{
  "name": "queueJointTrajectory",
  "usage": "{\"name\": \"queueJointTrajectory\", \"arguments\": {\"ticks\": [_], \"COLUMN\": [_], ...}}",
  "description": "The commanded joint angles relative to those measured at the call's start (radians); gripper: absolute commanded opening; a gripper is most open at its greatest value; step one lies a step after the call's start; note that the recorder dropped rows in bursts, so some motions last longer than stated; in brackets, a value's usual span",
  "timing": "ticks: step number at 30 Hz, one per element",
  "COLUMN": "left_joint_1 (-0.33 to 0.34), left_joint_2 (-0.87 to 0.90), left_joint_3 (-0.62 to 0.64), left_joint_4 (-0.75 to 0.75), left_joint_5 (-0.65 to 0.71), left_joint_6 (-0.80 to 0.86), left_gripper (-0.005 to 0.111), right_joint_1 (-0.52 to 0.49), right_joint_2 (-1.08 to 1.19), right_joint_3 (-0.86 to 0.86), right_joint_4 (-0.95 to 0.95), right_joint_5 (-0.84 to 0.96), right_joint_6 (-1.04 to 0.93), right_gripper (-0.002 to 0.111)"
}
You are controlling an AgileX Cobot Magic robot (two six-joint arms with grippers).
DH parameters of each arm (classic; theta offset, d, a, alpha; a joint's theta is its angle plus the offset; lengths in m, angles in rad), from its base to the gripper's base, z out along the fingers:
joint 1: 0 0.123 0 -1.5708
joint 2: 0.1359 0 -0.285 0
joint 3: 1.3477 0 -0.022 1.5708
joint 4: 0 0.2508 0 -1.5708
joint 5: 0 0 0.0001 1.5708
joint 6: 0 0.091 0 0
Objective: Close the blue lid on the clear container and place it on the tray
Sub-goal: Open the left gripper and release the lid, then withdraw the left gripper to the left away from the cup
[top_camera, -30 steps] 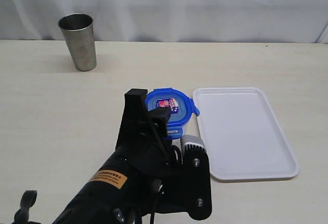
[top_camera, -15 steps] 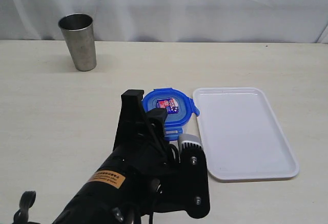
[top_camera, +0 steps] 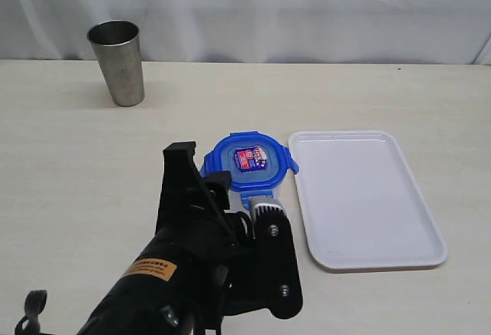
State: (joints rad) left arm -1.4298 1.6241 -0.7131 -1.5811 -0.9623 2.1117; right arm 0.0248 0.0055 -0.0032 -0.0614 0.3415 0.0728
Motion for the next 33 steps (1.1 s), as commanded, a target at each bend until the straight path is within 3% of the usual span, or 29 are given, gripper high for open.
{"name": "queueJointTrajectory", "arguments": {"ticks": [1,9,15,21,23,27,31,32,33], "left_joint_1": [-0.002,-0.002,-0.002,0.001,0.016,0.105,0.266,0.316,0.371], "left_joint_2": [-0.004,-0.004,-0.004,-0.053,-0.092,-0.194,-0.333,-0.38,-0.43], "left_joint_3": [0.001,0.001,0.001,0.039,0.066,0.102,0.128,0.135,0.145], "left_joint_4": [-0.059,-0.14,-0.163,-0.162,-0.139,-0.113,0.007,0.067,0.17], "left_joint_5": [-0.054,-0.108,-0.259,-0.259,-0.259,-0.259,-0.259,-0.216,-0.091], "left_joint_6": [0.011,0.011,0.001,-0.142,-0.207,-0.307,-0.566,-0.654,-0.738], "left_gripper": [0.047,0.047,0.047,0.046,0.04,0.021,0.0,0.0,0.0], "right_joint_1": [0.001,0.001,0.001,0.001,0.001,0.001,0.001,0.001,0.001], "right_joint_2": [-0.006,-0.006,-0.006,-0.006,-0.006,-0.006,-0.006,-0.006,-0.006], "right_joint_3": [0.003,0.003,0.003,0.003,0.003,0.003,0.003,0.003,0.003], "right_joint_4": [0.001,0.001,0.001,0.001,0.001,0.001,0.001,0.001,0.001], "right_joint_5": [0.001,0.001,0.001,0.001,0.001,0.001,0.001,0.001,0.001], "right_joint_6": [0.003,0.003,0.003,0.003,0.003,0.003,0.003,0.003,0.003], "right_gripper": [0.005,0.005,0.005,0.005,0.005,0.005,0.005,0.005,0.005]}}
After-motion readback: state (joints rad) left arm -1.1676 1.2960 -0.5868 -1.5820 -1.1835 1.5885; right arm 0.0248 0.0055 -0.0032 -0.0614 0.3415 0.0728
